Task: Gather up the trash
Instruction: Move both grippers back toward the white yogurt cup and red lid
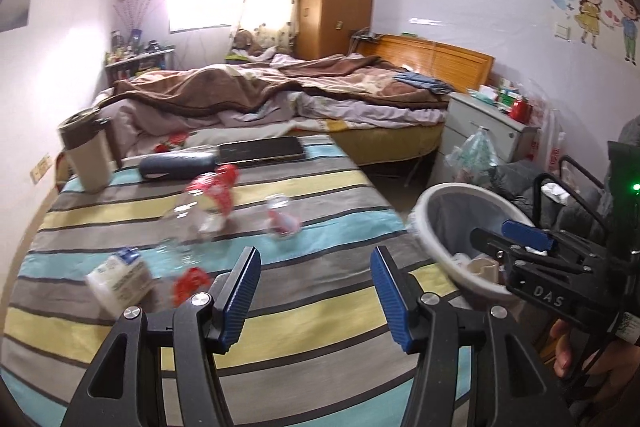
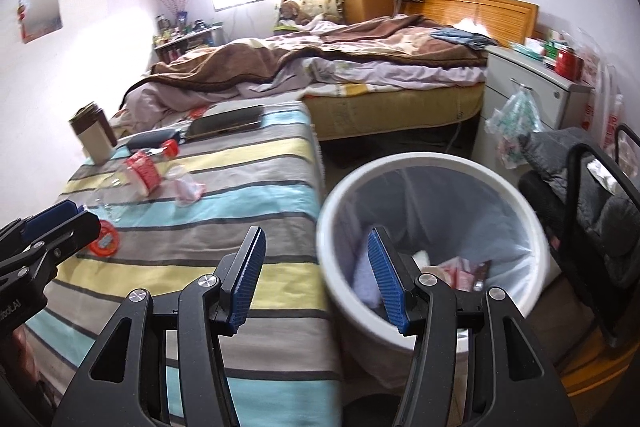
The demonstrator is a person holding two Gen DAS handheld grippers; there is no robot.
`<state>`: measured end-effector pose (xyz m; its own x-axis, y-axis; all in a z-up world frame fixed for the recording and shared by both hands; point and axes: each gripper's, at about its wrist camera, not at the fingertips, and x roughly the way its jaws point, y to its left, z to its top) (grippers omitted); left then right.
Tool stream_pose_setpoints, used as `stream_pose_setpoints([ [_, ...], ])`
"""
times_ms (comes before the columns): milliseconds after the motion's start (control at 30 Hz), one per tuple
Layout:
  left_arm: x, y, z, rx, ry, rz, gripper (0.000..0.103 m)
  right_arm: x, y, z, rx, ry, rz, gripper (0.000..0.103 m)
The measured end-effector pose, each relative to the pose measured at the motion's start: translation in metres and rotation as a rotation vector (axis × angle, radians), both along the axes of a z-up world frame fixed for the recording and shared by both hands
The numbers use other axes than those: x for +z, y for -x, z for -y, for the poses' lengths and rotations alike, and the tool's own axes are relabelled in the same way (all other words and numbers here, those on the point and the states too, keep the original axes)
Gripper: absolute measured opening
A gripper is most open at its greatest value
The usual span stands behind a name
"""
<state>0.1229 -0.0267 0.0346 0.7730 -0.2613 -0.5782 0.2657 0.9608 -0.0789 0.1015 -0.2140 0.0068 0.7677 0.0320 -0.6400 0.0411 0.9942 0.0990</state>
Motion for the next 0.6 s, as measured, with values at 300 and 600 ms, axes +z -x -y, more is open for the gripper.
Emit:
stream_pose_setpoints([
  [300,-0.01,0.002,-0.076,0.153,0.008,-0.023,0.061,-0.003,-0.007,-0.044,0.12,0.002,-0.007,0.055],
  [600,-0.022,-0.001,-0.129,0.236,-0.004,-0.055,0.062,-0.01,-0.015,-0.082,0.207,0.008,-0.029,0.055],
])
